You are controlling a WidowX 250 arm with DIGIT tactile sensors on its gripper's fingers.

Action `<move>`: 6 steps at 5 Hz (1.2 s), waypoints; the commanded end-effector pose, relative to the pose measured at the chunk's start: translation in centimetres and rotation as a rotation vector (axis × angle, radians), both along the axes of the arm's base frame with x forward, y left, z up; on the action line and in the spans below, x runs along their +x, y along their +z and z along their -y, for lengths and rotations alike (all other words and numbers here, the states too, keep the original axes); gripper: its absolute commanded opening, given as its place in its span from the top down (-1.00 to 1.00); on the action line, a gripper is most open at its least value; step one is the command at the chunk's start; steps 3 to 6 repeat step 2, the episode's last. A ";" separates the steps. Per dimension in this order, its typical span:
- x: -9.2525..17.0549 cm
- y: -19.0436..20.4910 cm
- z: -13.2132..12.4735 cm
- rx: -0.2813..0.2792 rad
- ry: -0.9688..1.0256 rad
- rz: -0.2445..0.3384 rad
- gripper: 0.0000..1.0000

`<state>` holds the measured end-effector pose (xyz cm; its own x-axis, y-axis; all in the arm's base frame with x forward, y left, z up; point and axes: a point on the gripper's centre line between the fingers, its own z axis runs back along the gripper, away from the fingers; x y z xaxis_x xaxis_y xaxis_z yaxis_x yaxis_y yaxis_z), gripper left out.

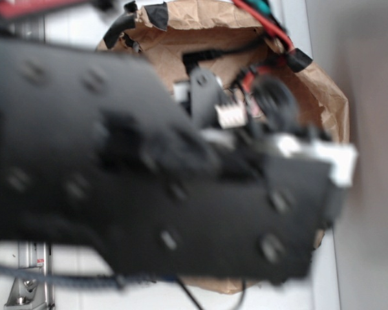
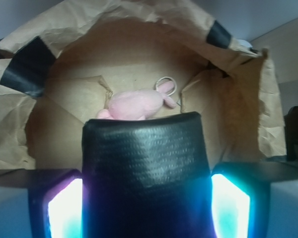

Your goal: Grab the black box.

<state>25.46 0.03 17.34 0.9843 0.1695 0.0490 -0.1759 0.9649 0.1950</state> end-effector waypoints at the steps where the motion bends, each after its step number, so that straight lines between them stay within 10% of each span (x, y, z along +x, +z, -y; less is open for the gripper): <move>1: -1.9 0.6 -6.0 -0.039 0.103 0.102 1.00; 6: -1.5 0.2 -5.1 -0.075 0.082 0.074 1.00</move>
